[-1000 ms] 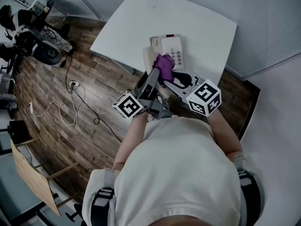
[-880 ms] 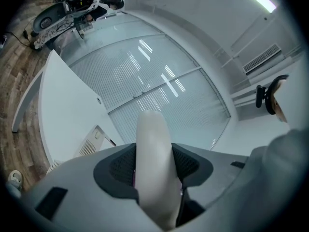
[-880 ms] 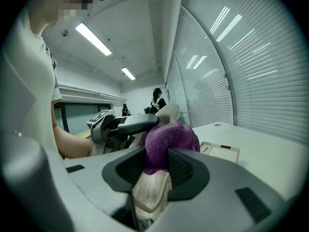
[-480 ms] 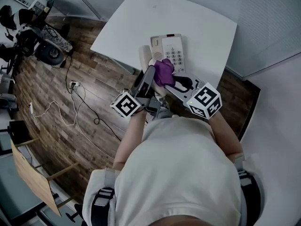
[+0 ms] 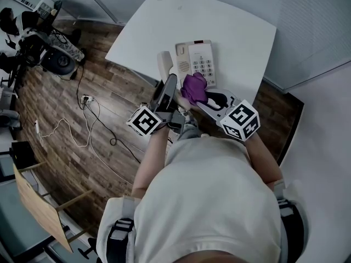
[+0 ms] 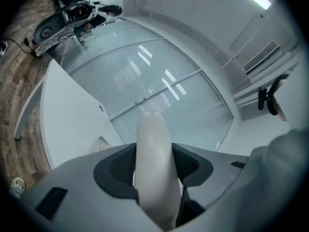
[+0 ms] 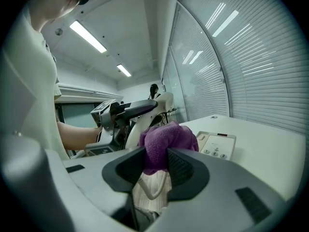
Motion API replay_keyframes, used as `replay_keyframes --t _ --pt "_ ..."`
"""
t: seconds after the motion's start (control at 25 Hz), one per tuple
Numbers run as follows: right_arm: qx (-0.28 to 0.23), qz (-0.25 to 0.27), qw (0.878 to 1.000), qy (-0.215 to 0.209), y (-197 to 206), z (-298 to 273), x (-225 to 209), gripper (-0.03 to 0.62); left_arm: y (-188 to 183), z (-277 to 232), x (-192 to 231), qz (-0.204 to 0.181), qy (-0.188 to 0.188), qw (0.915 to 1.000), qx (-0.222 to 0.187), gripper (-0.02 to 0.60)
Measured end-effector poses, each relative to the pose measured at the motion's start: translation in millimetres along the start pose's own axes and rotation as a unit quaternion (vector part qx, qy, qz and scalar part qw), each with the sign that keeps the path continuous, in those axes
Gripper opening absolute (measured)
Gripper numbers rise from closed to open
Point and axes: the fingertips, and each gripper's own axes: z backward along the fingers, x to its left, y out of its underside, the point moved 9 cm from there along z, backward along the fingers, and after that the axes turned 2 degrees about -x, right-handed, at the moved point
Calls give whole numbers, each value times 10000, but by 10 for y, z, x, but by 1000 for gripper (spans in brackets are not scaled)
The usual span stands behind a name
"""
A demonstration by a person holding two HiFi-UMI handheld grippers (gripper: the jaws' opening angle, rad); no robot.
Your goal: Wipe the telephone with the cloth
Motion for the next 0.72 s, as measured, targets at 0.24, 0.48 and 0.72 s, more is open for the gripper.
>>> replay_keyframes --t 0.24,0.48,0.72 --pt "87 -96 9999 51 61 33 9 143 -50 -47 -7 -74 -11 10000 -52 225" --pt "169 -139 9997 120 124 43 23 143 -70 -73 57 -94 -150 9998 -17 225" --pt "176 -146 9987 457 117 92 -128 143 -145 -189 90 -628 -364 9973 129 225"
